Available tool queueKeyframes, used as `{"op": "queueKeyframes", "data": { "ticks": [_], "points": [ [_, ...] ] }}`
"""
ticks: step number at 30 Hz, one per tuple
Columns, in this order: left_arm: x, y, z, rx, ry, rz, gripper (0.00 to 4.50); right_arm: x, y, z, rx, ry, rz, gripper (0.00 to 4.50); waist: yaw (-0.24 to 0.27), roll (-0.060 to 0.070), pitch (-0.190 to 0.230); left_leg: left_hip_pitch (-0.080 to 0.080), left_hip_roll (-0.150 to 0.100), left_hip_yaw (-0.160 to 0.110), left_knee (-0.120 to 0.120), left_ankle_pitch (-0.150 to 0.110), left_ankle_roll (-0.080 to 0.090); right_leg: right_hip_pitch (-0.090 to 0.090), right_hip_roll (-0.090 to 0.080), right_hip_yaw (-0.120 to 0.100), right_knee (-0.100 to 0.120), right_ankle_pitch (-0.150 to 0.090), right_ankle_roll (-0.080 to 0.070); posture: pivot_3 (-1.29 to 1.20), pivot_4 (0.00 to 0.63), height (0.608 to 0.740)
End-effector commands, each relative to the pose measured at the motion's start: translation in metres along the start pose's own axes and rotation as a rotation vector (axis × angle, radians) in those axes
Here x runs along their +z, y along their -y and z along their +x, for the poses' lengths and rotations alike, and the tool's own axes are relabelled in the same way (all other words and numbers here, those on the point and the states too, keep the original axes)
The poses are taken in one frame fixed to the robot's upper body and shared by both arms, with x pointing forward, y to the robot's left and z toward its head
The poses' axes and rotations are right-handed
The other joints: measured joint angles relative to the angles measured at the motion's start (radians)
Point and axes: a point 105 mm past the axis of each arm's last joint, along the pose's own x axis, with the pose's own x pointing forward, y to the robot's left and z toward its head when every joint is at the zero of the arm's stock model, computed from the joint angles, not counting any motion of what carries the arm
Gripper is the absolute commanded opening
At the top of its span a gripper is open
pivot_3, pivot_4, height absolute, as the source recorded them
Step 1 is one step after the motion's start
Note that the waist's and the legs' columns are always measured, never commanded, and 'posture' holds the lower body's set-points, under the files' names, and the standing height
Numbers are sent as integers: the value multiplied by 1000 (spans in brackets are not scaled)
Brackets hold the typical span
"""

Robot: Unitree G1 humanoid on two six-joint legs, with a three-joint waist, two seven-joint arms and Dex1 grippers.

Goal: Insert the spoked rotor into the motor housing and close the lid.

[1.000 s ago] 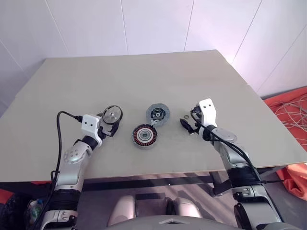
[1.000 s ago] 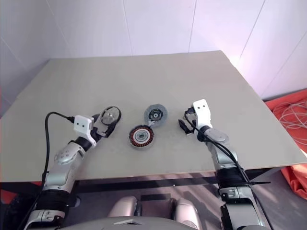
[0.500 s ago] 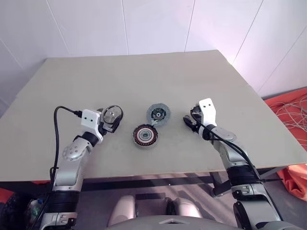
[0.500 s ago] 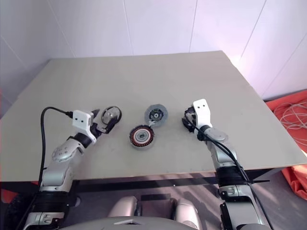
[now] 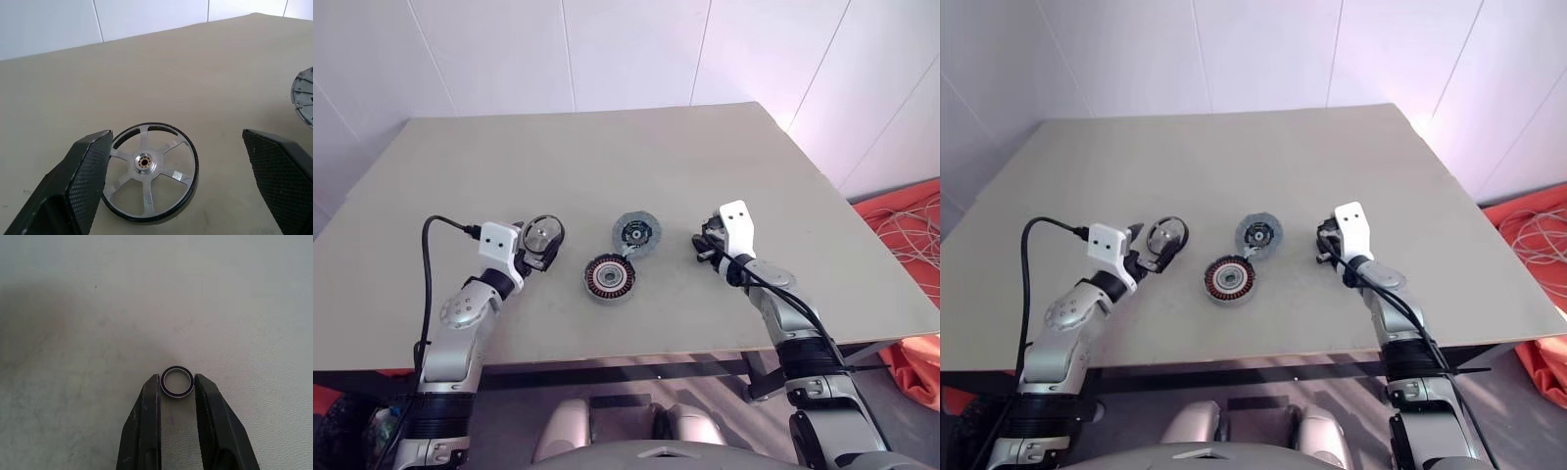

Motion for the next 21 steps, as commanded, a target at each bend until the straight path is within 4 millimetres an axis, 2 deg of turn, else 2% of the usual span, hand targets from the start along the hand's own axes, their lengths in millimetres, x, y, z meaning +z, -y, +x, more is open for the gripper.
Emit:
{"op": "queueKeyframes", "data": {
  "ticks": [1,5,8,13,15,21],
  "points": [
    [16,2,1,-6,51,20,4500,35,2,-1,16,123,91,684,0,0,0,0,0,0,0,0,0,0,0,0,0,0,0,0,0,740],
    [16,6,1,-21,44,15,4500,80,-33,-16,260,293,203,684,0,0,0,0,0,0,0,0,1,-1,0,0,0,0,0,0,0,740],
    [16,8,1,-26,40,15,4500,98,-63,-31,432,337,172,684,1,0,0,0,0,0,-1,0,1,-1,0,0,0,0,0,0,0,740],
    [16,9,1,-34,35,16,4500,102,-95,-43,599,285,105,684,3,0,0,0,0,0,-1,0,1,0,0,0,-1,0,0,0,0,740],
    [17,7,1,-36,35,18,4500,102,-106,-43,644,254,86,684,3,0,0,0,0,0,-1,0,0,0,0,0,-1,-3,5,0,0,740],
    [22,3,1,-37,34,24,4500,74,-115,-18,610,90,22,684,1,-1,0,1,1,0,-1,1,-2,0,0,0,0,-3,6,0,0,740]
  ]
}}
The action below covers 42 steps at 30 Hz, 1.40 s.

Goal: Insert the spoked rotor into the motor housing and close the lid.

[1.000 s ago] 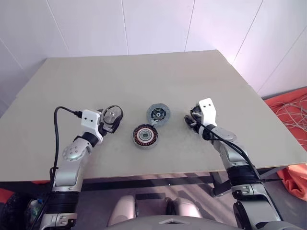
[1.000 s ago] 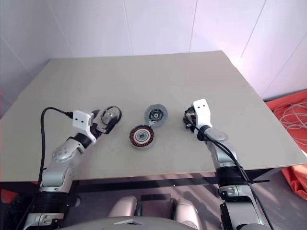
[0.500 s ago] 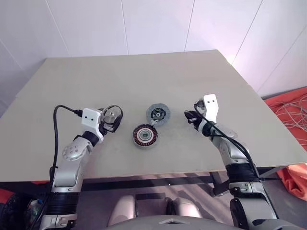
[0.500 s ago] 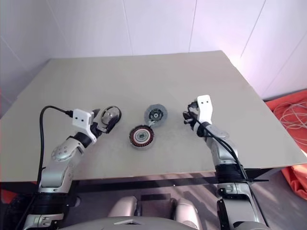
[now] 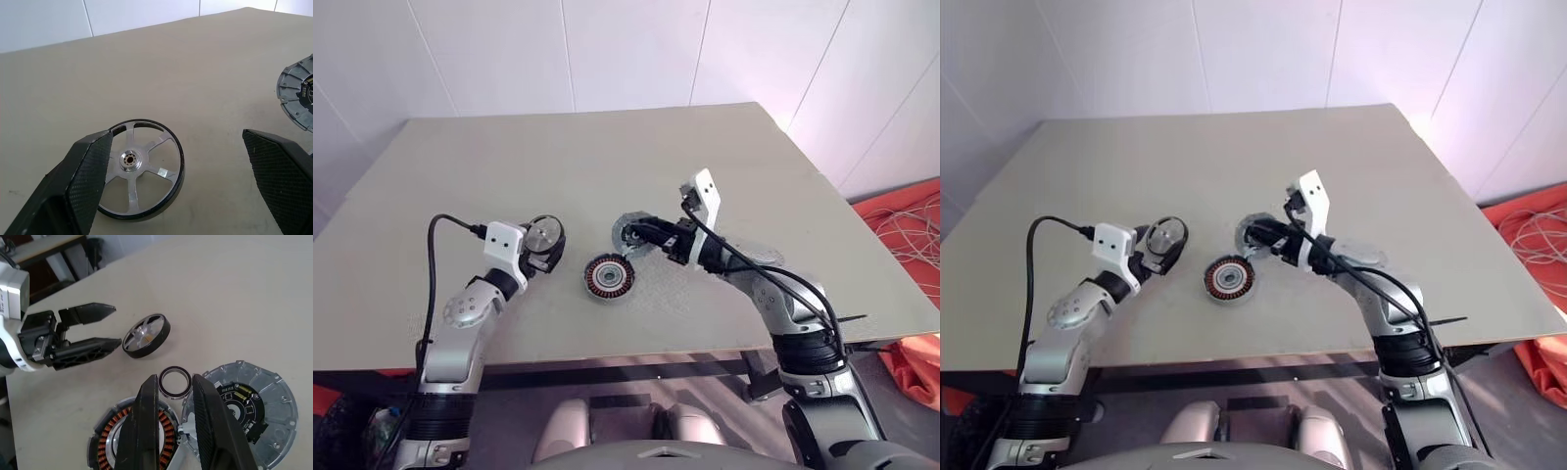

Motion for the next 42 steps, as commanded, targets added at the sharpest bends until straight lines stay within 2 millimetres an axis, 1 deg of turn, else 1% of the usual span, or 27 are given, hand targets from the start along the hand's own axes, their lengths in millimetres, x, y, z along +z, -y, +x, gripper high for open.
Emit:
{"op": "queueKeyframes", "data": {
  "ticks": [1,3,5,6,12,13,15,21,26,42],
  "points": [
    [23,-4,-1,-3,65,30,4500,-9,-2,11,6,-60,-26,684,0,0,0,0,0,0,0,0,0,0,0,0,0,0,0,0,0,740],
    [22,-5,-3,6,60,33,4500,-13,-15,18,51,-80,-13,684,0,0,0,-1,0,0,-1,0,0,-1,0,0,0,0,0,0,0,740],
    [21,-5,-4,10,57,34,4500,-17,-23,21,76,-90,0,684,0,0,0,-1,0,0,-2,0,0,-1,0,0,0,3,-6,0,0,740],
    [20,-5,-5,12,56,34,4500,-19,-25,23,81,-97,10,684,0,0,0,-1,0,0,-2,0,0,-1,0,0,0,3,-6,0,0,740],
    [15,-4,-12,20,43,35,4500,-24,-30,21,81,-121,15,684,1,0,0,-1,0,0,-2,0,0,-1,0,0,-1,3,-6,0,0,740],
    [15,-4,-12,21,42,35,4500,-25,-32,21,86,-126,15,684,1,0,0,-1,0,0,-2,0,-1,-1,0,0,-1,0,-1,0,0,740],
    [14,-4,-13,22,40,34,4500,-27,-35,20,92,-134,24,684,1,0,0,0,0,0,-2,1,-2,-1,0,0,0,0,0,0,0,740],
    [12,-6,-15,24,34,35,4500,-37,-37,18,72,-154,82,684,0,0,0,0,0,0,-2,1,-2,0,0,0,0,0,0,0,0,740],
    [12,-9,-15,26,33,40,4500,-43,-35,18,55,-169,94,684,0,0,0,0,0,0,-2,1,-2,0,0,0,0,0,0,0,0,740],
    [11,-14,-17,48,36,46,4500,-44,-36,21,59,-181,81,684,0,0,0,0,0,0,-2,1,-2,0,0,0,0,0,0,0,0,740]
  ]
}}
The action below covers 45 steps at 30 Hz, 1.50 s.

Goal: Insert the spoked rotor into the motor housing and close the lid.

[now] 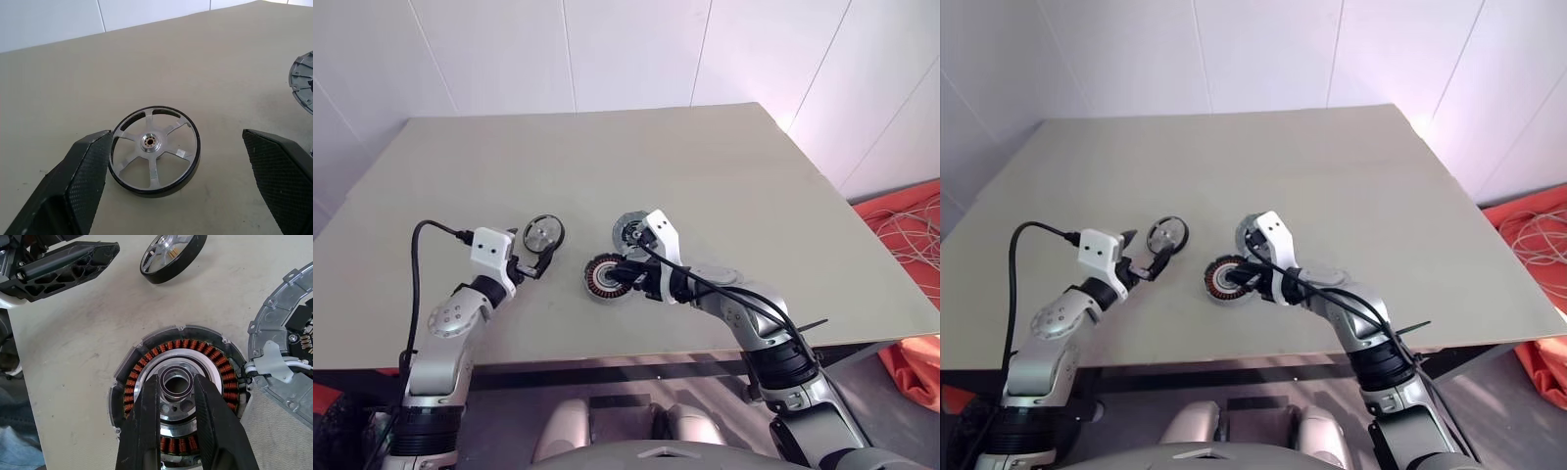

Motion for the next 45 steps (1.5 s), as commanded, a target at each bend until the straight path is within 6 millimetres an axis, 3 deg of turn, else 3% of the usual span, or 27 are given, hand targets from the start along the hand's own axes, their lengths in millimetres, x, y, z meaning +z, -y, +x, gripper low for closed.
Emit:
{"op": "queueKeyframes", "data": {
  "ticks": [1,20,30,45],
  "points": [
    [13,-5,-2,14,50,29,4500,12,-6,0,12,29,-46,684,0,0,0,0,0,0,0,0,0,0,0,0,0,0,0,0,0,740],
    [13,-4,-1,25,55,27,4500,16,-7,-1,11,27,-71,684,0,0,0,0,0,0,0,0,0,0,0,0,0,0,0,0,0,740],
    [14,-5,-2,29,55,29,4500,19,-6,-1,0,34,-85,4041,1,0,0,1,0,0,0,0,0,1,0,0,0,0,0,0,0,740],
    [15,-4,2,23,58,28,4500,40,-2,-9,-47,96,-172,4041,0,0,0,1,0,0,0,0,-1,1,0,0,1,0,0,0,0,740]
  ]
}}
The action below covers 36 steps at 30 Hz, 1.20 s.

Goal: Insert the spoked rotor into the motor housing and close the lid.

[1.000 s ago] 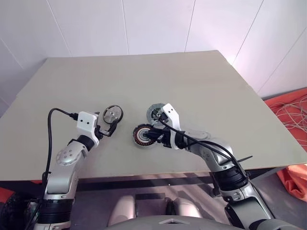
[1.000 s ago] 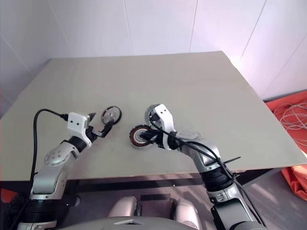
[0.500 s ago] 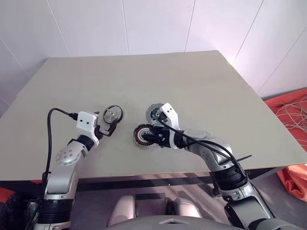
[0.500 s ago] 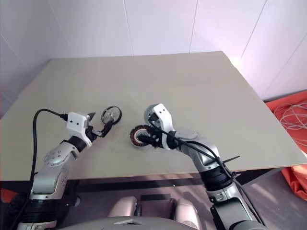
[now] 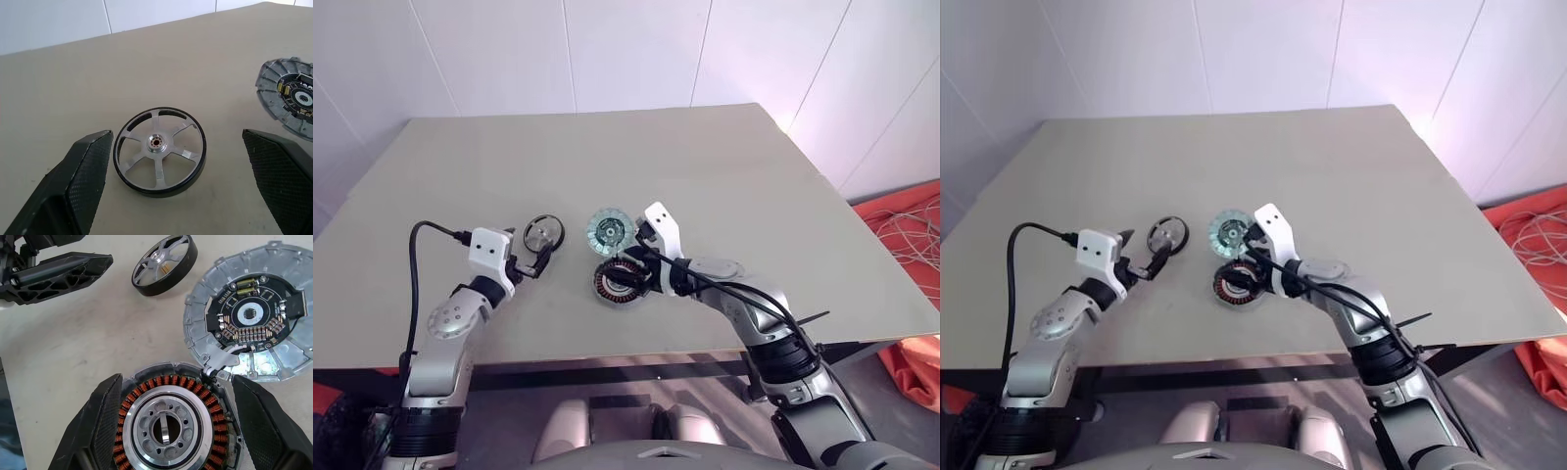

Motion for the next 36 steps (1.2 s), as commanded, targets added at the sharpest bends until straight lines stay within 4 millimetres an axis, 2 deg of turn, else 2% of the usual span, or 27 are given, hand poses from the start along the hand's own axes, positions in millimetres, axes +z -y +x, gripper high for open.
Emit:
{"op": "queueKeyframes", "data": {
  "ticks": [1,6,8,13,19,29,36],
  "points": [
    [14,-2,2,0,50,24,4500,27,-2,-7,-11,83,-77,4041,0,0,0,0,0,0,0,0,0,0,0,0,0,0,0,0,0,740],
    [14,-3,2,-1,51,25,4500,42,7,-17,-58,121,-97,4041,0,0,0,0,0,0,0,0,0,0,0,0,0,0,0,0,0,740],
    [14,-3,3,-2,51,26,4500,49,8,-20,-61,134,-102,3634,0,0,0,0,0,0,0,0,0,0,0,0,0,0,0,0,0,740],
    [15,-2,4,-6,53,27,4500,52,-2,-20,-25,137,-108,2087,0,0,0,1,0,0,0,0,0,0,0,0,0,0,0,0,0,740],
    [15,-2,4,-6,53,27,4500,43,-16,-18,44,107,-73,18,0,0,0,1,0,0,0,0,0,0,0,0,0,0,0,0,0,740],
    [14,-3,3,1,49,30,4500,30,-26,-21,89,41,-22,18,0,0,0,2,0,0,0,0,0,1,0,0,0,0,0,0,0,740],
    [13,-4,2,6,49,30,4500,20,-20,-20,71,1,41,18,0,0,0,2,0,0,0,0,-1,1,0,0,0,0,0,0,0,740]
  ]
}}
